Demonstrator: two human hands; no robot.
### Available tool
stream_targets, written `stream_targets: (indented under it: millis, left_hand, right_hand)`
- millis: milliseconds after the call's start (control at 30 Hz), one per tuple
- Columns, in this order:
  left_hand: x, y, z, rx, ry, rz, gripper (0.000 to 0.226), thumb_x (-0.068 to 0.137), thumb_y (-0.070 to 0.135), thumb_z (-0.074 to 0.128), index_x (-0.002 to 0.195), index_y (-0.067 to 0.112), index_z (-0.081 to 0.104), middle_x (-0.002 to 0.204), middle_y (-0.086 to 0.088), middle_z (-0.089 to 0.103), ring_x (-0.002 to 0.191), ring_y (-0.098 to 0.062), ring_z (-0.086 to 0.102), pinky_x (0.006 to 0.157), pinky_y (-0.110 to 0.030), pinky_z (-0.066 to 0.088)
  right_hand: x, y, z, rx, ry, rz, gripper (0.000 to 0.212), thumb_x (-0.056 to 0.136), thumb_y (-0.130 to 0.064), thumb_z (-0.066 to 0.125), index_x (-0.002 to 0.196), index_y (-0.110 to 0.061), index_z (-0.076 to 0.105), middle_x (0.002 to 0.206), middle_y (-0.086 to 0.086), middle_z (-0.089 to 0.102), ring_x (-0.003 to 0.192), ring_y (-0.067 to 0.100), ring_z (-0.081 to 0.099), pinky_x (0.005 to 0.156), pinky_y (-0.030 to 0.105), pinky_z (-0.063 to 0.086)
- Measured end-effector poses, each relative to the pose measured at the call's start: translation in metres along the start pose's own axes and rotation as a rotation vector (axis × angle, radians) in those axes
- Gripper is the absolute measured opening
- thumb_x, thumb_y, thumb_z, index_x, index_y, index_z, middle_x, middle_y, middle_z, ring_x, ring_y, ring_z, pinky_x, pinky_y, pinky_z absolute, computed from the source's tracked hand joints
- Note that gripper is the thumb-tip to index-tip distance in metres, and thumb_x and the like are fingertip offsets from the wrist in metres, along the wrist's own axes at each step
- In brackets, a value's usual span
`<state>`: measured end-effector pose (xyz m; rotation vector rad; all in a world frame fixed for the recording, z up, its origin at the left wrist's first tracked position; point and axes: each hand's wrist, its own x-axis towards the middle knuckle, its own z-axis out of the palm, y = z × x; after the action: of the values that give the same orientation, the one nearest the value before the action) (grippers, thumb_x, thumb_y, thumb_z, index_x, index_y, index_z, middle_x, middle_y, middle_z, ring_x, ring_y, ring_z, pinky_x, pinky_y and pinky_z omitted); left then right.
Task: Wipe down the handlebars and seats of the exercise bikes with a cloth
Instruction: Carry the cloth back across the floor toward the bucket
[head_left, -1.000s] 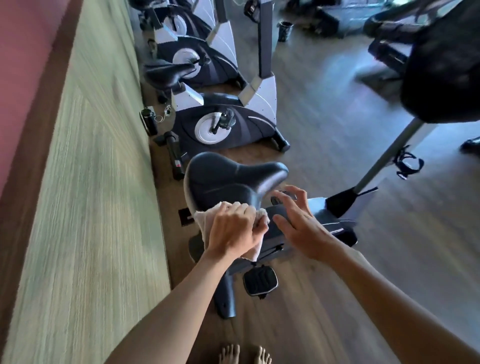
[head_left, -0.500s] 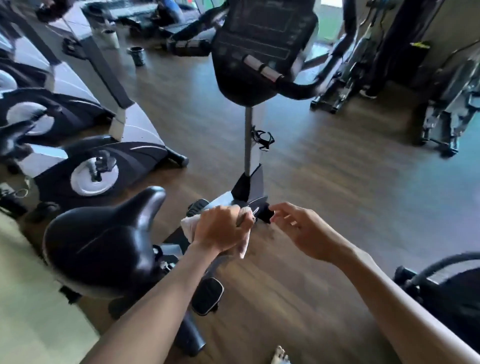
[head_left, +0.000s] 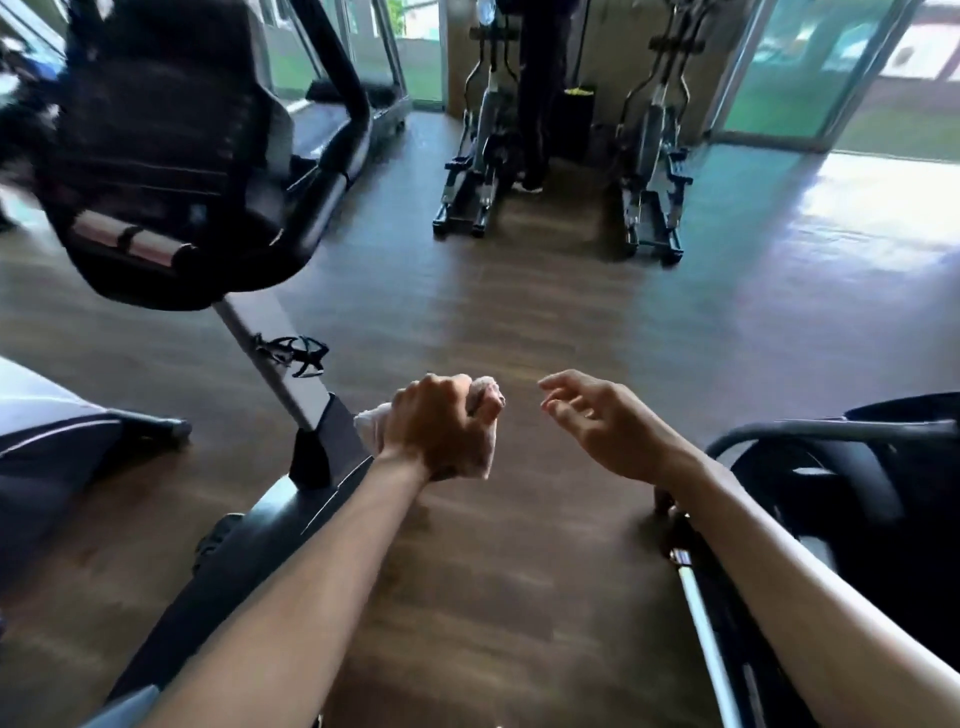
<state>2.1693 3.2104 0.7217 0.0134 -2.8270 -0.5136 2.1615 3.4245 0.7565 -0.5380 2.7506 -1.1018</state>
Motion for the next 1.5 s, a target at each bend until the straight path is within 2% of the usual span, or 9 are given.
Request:
stream_targets:
  millis: [100, 200, 367, 467, 700, 900, 1133, 1300, 1500]
  left_hand:
    - [0.034, 0.020, 0.014, -0.011, -0.024, 0.025, 0.052, 0.088, 0.064, 0.033, 0.090, 0.025, 0.069, 0.087, -0.005, 0.072, 0.087, -0.035, 0.067, 0.074, -0.036, 0.050]
    - [0.073, 0.034, 0.025, -0.055, -0.057, 0.046, 0.051, 0.087, 0.064, 0.035, 0.089, 0.027, 0.070, 0.085, -0.004, 0.072, 0.086, -0.033, 0.067, 0.074, -0.036, 0.054]
    - [0.151, 0.049, 0.049, -0.066, -0.074, 0.112, 0.047, 0.090, 0.062, 0.039, 0.088, 0.026, 0.070, 0.085, -0.004, 0.072, 0.085, -0.032, 0.067, 0.070, -0.034, 0.048]
    - [0.210, 0.054, 0.065, -0.092, -0.088, 0.143, 0.043, 0.093, 0.057, 0.045, 0.085, 0.023, 0.070, 0.086, -0.005, 0.072, 0.087, -0.034, 0.067, 0.070, -0.033, 0.042]
    - [0.337, 0.053, 0.092, -0.115, -0.131, 0.169, 0.043, 0.092, 0.055, 0.047, 0.077, 0.020, 0.066, 0.081, -0.004, 0.071, 0.084, -0.035, 0.066, 0.075, -0.036, 0.049]
    - [0.426, 0.041, 0.116, -0.100, -0.157, 0.133, 0.042, 0.094, 0.053, 0.049, 0.072, 0.019, 0.060, 0.087, -0.009, 0.072, 0.087, -0.038, 0.066, 0.073, -0.035, 0.042]
    - [0.540, 0.006, 0.154, -0.043, -0.155, -0.004, 0.039, 0.093, 0.051, 0.050, 0.077, 0.019, 0.066, 0.087, -0.005, 0.072, 0.090, -0.037, 0.067, 0.078, -0.036, 0.047]
    - [0.630, -0.033, 0.169, 0.003, -0.135, -0.174, 0.039, 0.093, 0.050, 0.051, 0.076, 0.017, 0.063, 0.088, -0.009, 0.071, 0.090, -0.038, 0.067, 0.076, -0.037, 0.046]
    - [0.713, -0.117, 0.163, 0.092, -0.079, -0.415, 0.042, 0.095, 0.050, 0.052, 0.093, 0.013, 0.072, 0.099, -0.017, 0.072, 0.098, -0.039, 0.067, 0.081, -0.038, 0.047]
  right_hand:
    - [0.018, 0.022, -0.023, 0.004, 0.028, 0.038, 0.028, 0.103, -0.023, 0.059, 0.130, -0.019, 0.064, 0.111, -0.003, 0.071, 0.092, 0.006, 0.064, 0.088, 0.024, 0.051]
    - [0.044, 0.043, -0.041, 0.007, 0.059, 0.061, 0.028, 0.103, -0.025, 0.059, 0.130, -0.021, 0.063, 0.112, -0.004, 0.071, 0.091, -0.001, 0.063, 0.084, 0.020, 0.049]
    - [0.102, 0.074, -0.069, -0.004, 0.067, 0.105, 0.028, 0.102, -0.027, 0.059, 0.129, -0.022, 0.064, 0.111, -0.003, 0.070, 0.099, 0.010, 0.065, 0.089, 0.026, 0.051]
    - [0.148, 0.090, -0.086, -0.033, 0.069, 0.124, 0.027, 0.102, -0.026, 0.059, 0.129, -0.022, 0.064, 0.107, -0.004, 0.069, 0.097, 0.009, 0.064, 0.087, 0.023, 0.049]
    - [0.257, 0.113, -0.116, -0.016, 0.141, 0.177, 0.029, 0.103, -0.027, 0.058, 0.130, -0.021, 0.063, 0.110, -0.004, 0.068, 0.100, 0.011, 0.063, 0.086, 0.021, 0.046]
    - [0.352, 0.137, -0.120, -0.011, 0.127, 0.191, 0.028, 0.102, -0.026, 0.059, 0.128, -0.018, 0.064, 0.109, -0.002, 0.069, 0.097, 0.012, 0.062, 0.086, 0.022, 0.045]
    - [0.503, 0.179, -0.128, -0.073, 0.016, 0.119, 0.030, 0.101, -0.032, 0.057, 0.130, -0.024, 0.062, 0.112, -0.008, 0.068, 0.101, 0.010, 0.061, 0.096, 0.039, 0.052]
    - [0.637, 0.193, -0.136, -0.128, -0.119, -0.001, 0.029, 0.100, -0.038, 0.056, 0.128, -0.030, 0.060, 0.111, -0.013, 0.066, 0.102, 0.011, 0.061, 0.097, 0.043, 0.052]
    - [0.792, 0.164, -0.112, -0.277, -0.290, -0.213, 0.033, 0.100, -0.045, 0.053, 0.130, -0.030, 0.057, 0.117, -0.013, 0.066, 0.110, 0.016, 0.062, 0.094, 0.042, 0.052]
